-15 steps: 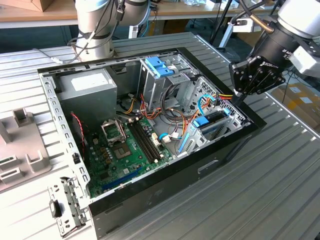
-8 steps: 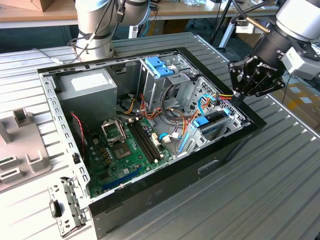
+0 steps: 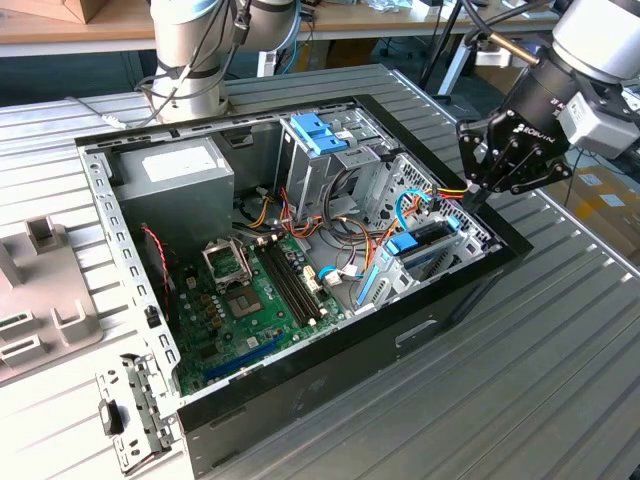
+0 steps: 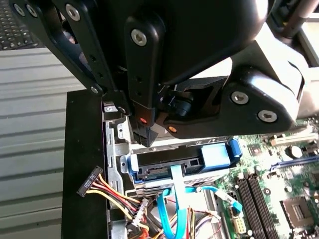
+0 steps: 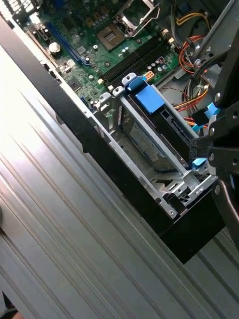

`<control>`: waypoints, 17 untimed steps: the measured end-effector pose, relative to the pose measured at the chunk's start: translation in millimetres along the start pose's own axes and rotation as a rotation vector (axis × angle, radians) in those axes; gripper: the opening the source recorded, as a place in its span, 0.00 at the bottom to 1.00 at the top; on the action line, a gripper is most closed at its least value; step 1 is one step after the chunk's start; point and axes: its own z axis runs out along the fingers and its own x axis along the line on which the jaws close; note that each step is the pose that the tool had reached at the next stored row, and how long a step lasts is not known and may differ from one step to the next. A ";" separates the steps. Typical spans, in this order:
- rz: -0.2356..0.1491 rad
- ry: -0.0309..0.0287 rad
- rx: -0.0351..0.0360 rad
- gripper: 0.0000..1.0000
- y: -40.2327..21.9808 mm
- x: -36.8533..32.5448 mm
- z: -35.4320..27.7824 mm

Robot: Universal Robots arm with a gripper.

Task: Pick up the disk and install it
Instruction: 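Insert the first disk wire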

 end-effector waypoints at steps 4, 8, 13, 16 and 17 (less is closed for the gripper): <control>0.072 0.0013 0.0052 0.11 0.0 0.0 0.0; 0.139 0.0030 0.0096 0.11 0.0 0.1 0.1; 0.146 0.0040 0.0093 0.11 -0.3 0.4 0.1; 0.146 0.0040 0.0093 0.11 -0.3 0.4 0.1; 0.146 0.0040 0.0094 0.11 -0.3 0.4 0.1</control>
